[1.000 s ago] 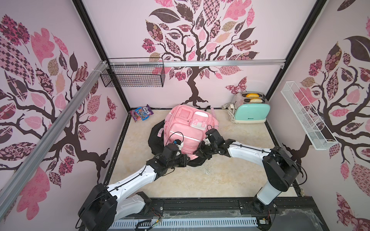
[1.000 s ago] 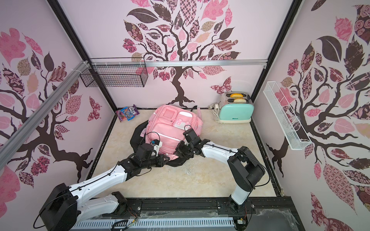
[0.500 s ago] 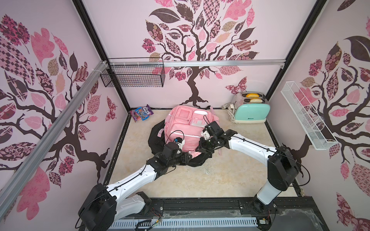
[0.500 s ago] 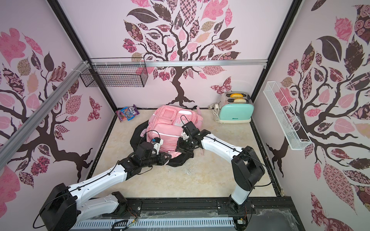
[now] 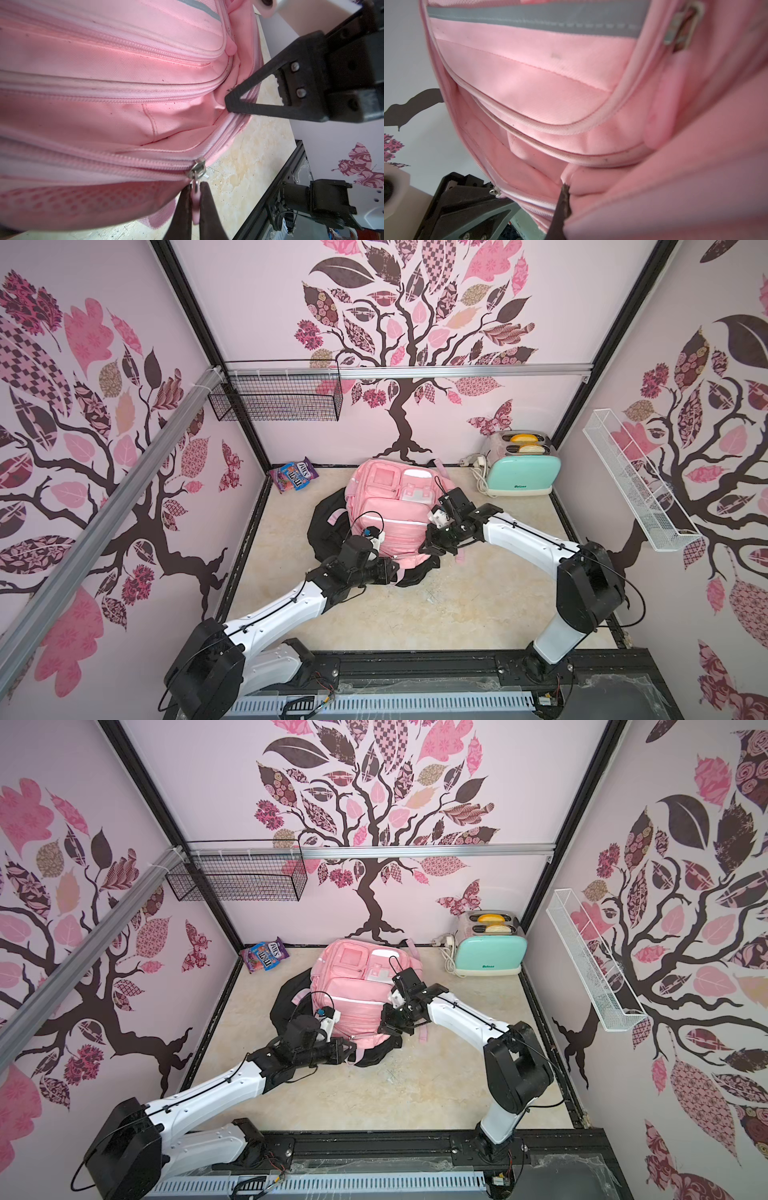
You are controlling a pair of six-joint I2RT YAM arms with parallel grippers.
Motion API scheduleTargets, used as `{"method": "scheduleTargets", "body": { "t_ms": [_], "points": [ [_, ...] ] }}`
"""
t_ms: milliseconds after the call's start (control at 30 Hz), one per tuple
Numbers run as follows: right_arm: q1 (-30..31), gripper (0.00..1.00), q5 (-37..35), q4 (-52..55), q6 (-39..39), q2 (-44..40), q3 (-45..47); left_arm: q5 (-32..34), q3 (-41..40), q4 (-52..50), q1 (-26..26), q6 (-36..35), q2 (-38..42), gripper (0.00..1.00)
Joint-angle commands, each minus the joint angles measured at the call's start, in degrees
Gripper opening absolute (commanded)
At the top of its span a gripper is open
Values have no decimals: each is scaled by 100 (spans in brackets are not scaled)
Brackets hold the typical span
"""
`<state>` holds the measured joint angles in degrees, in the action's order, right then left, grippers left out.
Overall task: Zip up the backpack
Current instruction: Zip the zipper on the backpack.
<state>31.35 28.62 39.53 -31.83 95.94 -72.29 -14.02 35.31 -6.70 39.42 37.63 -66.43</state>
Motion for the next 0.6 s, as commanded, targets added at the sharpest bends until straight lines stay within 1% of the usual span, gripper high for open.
{"method": "scheduleTargets", "body": {
  "t_ms": [0, 100, 200, 300, 400, 433, 500, 567],
  "points": [
    [-269, 0, -1031, 394, 386, -124, -198, 224, 11, -350, -39, -62, 16, 0],
    [-353, 0, -1524, 518, 259, -173, -175, 194, 11, -349, -40, -110, -3, 0],
    [-500, 0, -1984, 356, -18, -487, 51, 228, 3, -343, -38, -179, -27, 0],
    [-507, 0, -1863, 183, -262, -723, 155, 290, 9, -375, -1, -237, -61, 0],
    [-505, 0, -1330, -212, -595, -810, 364, 295, 10, -366, 35, -271, -131, 0],
    [-490, 4, -1132, -402, -735, -822, 477, 294, 19, -358, 41, -271, -160, 0],
    [-472, 19, -739, -618, -984, -759, 595, 285, 20, -320, 55, -274, -198, 0],
    [-426, 31, -485, -774, -1195, -676, 689, 262, 20, -260, 57, -259, -228, 0]
  ]
}}
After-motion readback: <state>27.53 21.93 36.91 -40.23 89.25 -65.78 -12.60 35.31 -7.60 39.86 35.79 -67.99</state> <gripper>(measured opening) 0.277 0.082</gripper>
